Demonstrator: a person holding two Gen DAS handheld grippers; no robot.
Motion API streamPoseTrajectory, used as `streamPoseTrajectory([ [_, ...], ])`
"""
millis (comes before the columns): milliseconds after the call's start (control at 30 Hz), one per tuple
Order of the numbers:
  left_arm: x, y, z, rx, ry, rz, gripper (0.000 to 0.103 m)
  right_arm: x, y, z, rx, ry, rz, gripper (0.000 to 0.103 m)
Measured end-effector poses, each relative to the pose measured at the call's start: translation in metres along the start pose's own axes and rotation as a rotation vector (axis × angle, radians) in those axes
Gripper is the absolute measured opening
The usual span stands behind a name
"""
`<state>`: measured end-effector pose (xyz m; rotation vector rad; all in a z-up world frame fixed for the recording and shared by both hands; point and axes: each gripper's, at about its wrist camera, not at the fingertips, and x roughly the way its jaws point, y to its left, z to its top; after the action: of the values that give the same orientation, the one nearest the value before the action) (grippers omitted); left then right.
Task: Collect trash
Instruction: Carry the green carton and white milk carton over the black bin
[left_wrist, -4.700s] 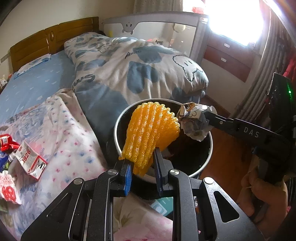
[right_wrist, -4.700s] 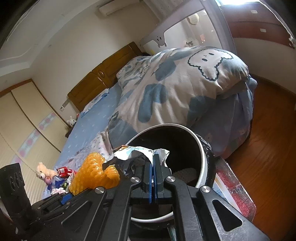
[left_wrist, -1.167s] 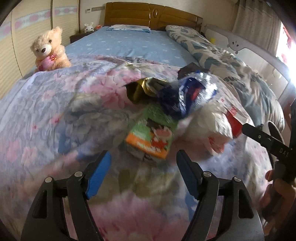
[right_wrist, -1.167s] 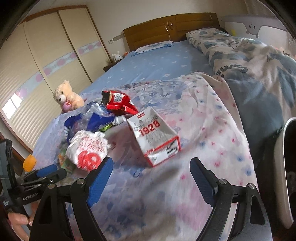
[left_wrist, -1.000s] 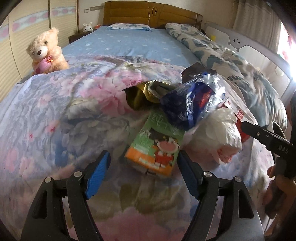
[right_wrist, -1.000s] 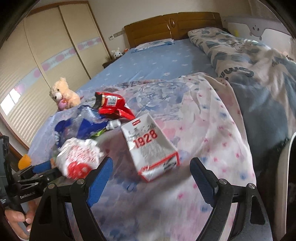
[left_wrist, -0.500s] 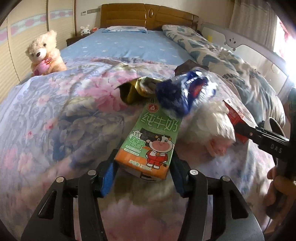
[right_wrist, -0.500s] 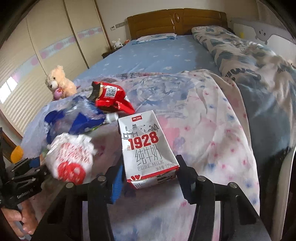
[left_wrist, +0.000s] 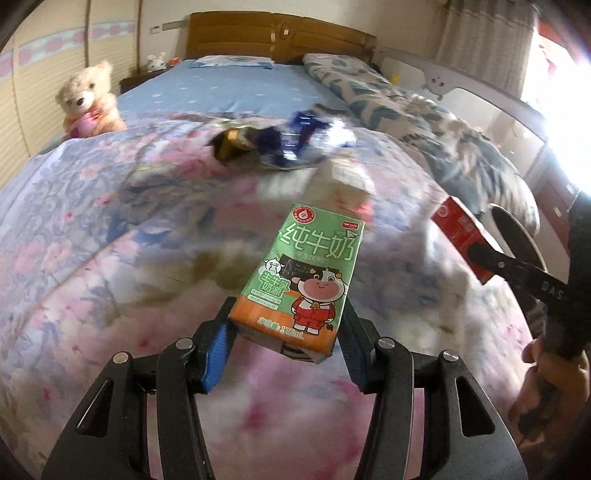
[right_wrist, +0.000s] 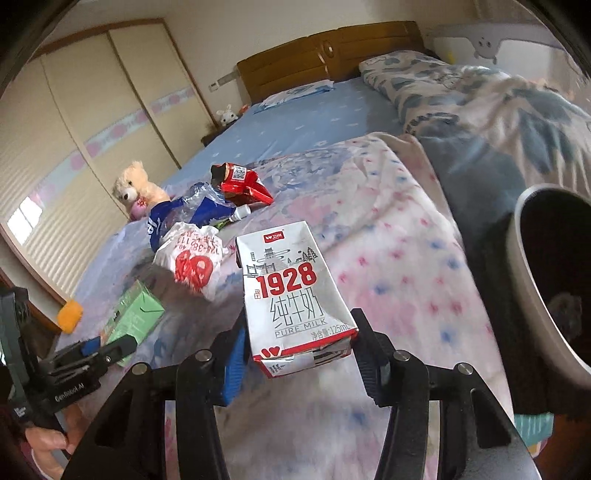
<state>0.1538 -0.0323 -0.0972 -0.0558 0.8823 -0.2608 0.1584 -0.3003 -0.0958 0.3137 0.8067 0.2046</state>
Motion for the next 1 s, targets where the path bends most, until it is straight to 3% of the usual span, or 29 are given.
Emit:
streamPoseTrajectory([
  [433, -0.003, -0.078, 0.003, 0.129, -0.004, -0.105, 0.051, -0.055, -0.039, -0.03, 0.098, -0.068, -0.023, 0.052],
  [1000, -0.001, -0.152, 0.01, 0.255, -0.016, -0.18, 0.051, -0.103, -0.086, -0.044, 0.195, -0.142, -0.083, 0.052],
])
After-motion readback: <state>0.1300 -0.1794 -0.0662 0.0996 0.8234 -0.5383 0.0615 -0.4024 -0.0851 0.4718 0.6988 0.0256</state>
